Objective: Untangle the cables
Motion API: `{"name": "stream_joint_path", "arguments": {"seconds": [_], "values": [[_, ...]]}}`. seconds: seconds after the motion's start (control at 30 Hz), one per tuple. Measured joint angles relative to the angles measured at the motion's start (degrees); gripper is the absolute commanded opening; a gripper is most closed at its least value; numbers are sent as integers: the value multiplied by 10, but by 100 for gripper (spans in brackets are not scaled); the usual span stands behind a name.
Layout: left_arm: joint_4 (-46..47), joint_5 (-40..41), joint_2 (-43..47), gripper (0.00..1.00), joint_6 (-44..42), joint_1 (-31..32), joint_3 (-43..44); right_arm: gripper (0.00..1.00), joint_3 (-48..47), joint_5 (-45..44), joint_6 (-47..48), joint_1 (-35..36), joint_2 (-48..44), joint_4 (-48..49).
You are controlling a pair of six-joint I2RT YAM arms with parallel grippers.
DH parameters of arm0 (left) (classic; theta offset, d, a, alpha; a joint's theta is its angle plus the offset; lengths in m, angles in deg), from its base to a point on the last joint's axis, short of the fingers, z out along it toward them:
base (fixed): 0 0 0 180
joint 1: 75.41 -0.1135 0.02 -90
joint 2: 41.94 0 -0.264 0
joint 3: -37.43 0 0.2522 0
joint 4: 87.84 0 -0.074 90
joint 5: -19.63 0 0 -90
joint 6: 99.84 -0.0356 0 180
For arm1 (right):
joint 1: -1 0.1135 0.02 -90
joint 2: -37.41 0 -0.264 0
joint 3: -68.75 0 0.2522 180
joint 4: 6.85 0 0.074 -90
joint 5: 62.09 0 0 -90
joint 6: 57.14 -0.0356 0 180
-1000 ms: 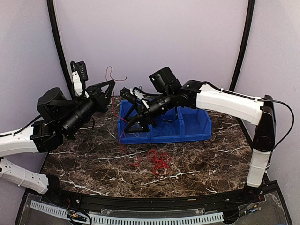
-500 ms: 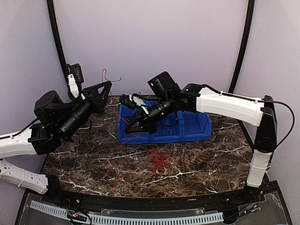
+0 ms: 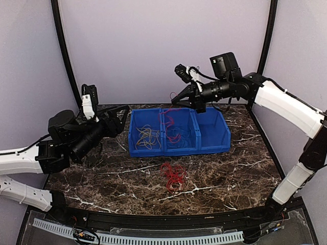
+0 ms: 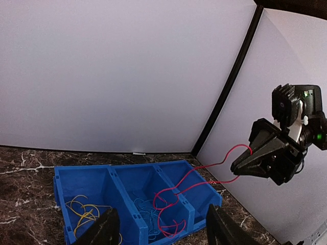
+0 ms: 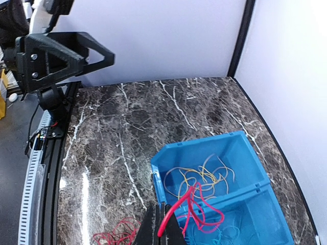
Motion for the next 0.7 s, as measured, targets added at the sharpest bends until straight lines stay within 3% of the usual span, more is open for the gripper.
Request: {"name": "stream_joint_path", "arguments": {"seconds": [0.4, 0.7], "values": [[-16, -18, -33, 60, 2, 0, -6, 0, 17, -16, 7, -145, -22, -1], [-22, -15, -33, 60, 10, 0, -7, 0, 49, -26, 22, -200, -50, 7]]}}
